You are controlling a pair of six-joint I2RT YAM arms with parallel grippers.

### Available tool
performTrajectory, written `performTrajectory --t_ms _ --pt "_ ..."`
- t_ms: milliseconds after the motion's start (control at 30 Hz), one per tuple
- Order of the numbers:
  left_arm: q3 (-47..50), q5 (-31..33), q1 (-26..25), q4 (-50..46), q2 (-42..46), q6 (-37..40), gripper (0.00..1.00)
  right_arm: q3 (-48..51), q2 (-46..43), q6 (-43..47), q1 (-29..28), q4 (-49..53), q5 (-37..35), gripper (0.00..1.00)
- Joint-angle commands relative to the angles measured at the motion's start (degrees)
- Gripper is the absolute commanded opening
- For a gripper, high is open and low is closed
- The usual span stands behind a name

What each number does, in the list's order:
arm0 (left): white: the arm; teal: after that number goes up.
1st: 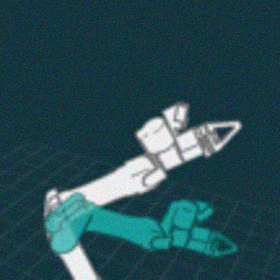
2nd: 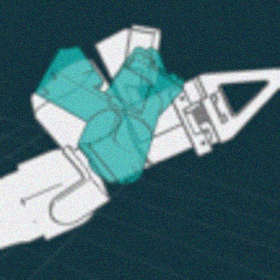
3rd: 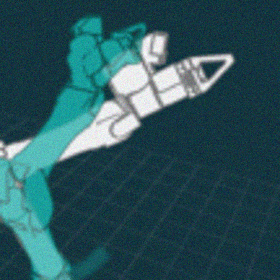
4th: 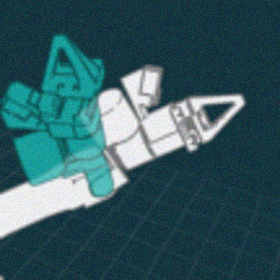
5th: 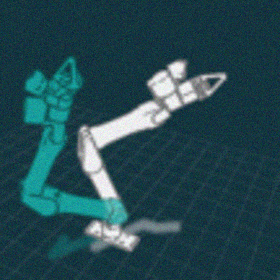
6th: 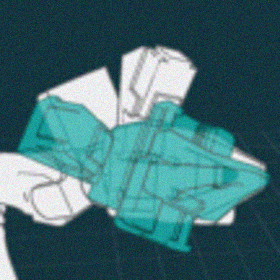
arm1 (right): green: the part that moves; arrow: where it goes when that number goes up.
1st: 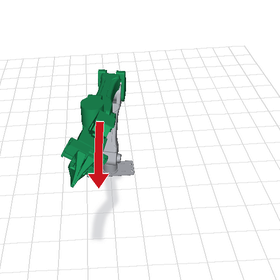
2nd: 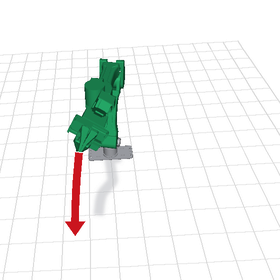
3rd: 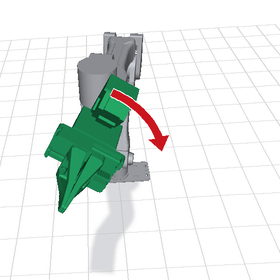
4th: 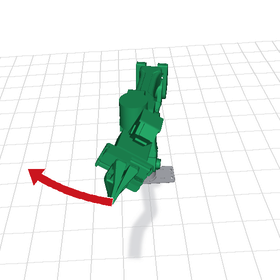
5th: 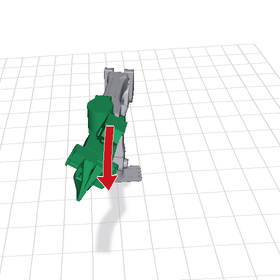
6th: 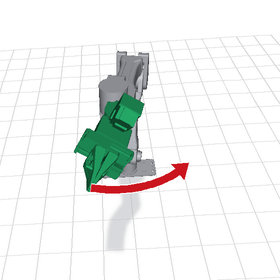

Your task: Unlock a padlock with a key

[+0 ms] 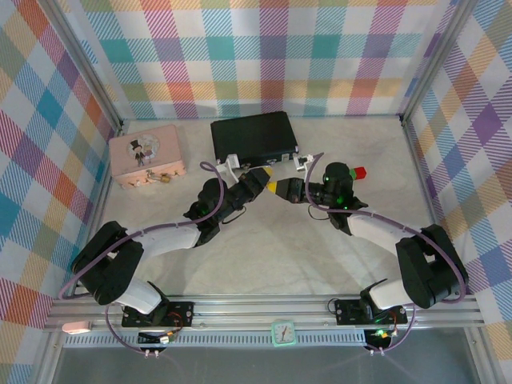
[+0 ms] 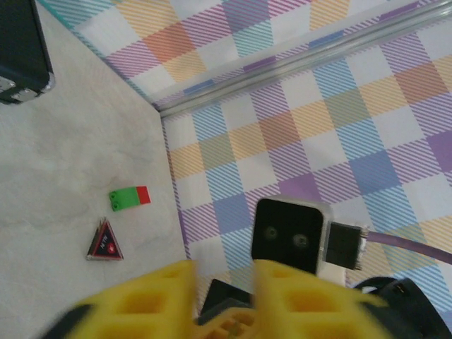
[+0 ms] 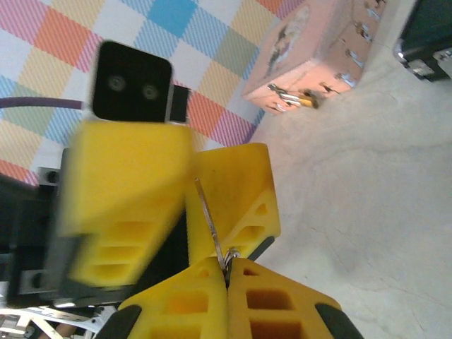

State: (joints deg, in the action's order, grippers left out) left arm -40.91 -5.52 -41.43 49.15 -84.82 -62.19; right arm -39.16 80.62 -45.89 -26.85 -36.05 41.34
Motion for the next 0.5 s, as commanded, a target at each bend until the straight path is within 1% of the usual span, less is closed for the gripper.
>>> performTrajectory --t_ms 0,133,200,267,333,400,467 --pt "0.39 -0.60 1.35 -4.67 4.74 1.50 0.60 -2.45 -3.33 10.44 -0.15 10.58 -0.60 0.00" --pt "-1.04 -0.53 3.05 -18.11 10.74 7.64 0.73 -5.19 -6.86 21.95 -0.14 23.60 -2.17 0.00" --pt "-1.63 -0.92 3.43 -22.30 12.41 9.67 0.75 -6.53 -7.95 25.95 -0.13 28.26 -2.66 0.00" --pt "-1.38 -1.82 3.79 -23.38 13.26 10.31 0.76 -8.04 -8.53 28.73 -0.13 32.08 -2.59 0.00" --pt "-1.41 -4.14 4.23 -23.49 13.21 10.96 0.76 -9.45 -8.87 30.83 -0.13 35.10 -2.08 0.00" --pt "-1.83 -6.02 4.34 -23.46 12.87 11.68 0.75 -10.44 -9.03 31.82 -0.13 36.71 -1.17 0.00" --pt "-1.98 -8.32 4.43 -21.48 12.39 12.54 0.75 -11.13 -9.08 32.11 -0.07 37.52 -0.29 0.00"
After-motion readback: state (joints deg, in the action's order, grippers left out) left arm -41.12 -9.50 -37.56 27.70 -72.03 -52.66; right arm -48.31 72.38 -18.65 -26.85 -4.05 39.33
